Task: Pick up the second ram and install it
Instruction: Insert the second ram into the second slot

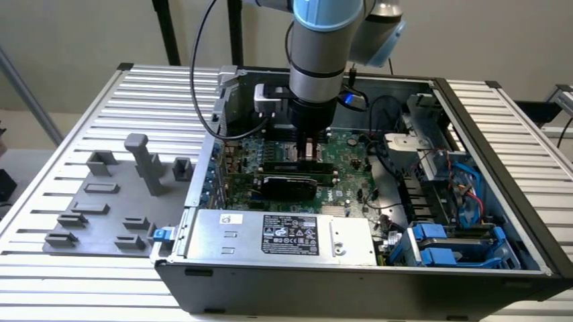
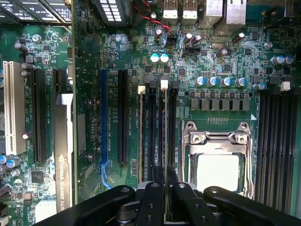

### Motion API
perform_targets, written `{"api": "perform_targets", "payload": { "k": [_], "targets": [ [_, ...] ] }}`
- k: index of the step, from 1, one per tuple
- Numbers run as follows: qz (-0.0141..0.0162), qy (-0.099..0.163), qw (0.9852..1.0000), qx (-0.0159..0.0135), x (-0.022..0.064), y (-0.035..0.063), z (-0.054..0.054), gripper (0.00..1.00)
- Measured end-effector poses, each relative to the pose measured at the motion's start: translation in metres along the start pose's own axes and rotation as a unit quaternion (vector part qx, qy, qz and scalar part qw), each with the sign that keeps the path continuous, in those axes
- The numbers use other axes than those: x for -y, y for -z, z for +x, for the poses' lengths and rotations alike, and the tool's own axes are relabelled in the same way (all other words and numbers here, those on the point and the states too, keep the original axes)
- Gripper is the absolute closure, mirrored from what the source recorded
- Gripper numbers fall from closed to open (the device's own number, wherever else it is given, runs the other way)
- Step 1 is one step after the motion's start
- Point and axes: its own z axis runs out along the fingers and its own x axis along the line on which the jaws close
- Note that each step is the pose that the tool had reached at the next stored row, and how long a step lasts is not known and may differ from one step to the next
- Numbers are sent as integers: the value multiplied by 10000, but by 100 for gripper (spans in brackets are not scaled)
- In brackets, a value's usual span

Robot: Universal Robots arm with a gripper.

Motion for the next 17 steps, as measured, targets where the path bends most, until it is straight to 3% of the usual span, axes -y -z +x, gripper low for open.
{"api": "perform_targets", "payload": {
  "k": [9, 17],
  "targets": [
    [2, -13, 10000, -15, 0, -3, 0, 86],
    [5, -33, 10000, -59, 0, -9, 0, 86]
  ]
}}
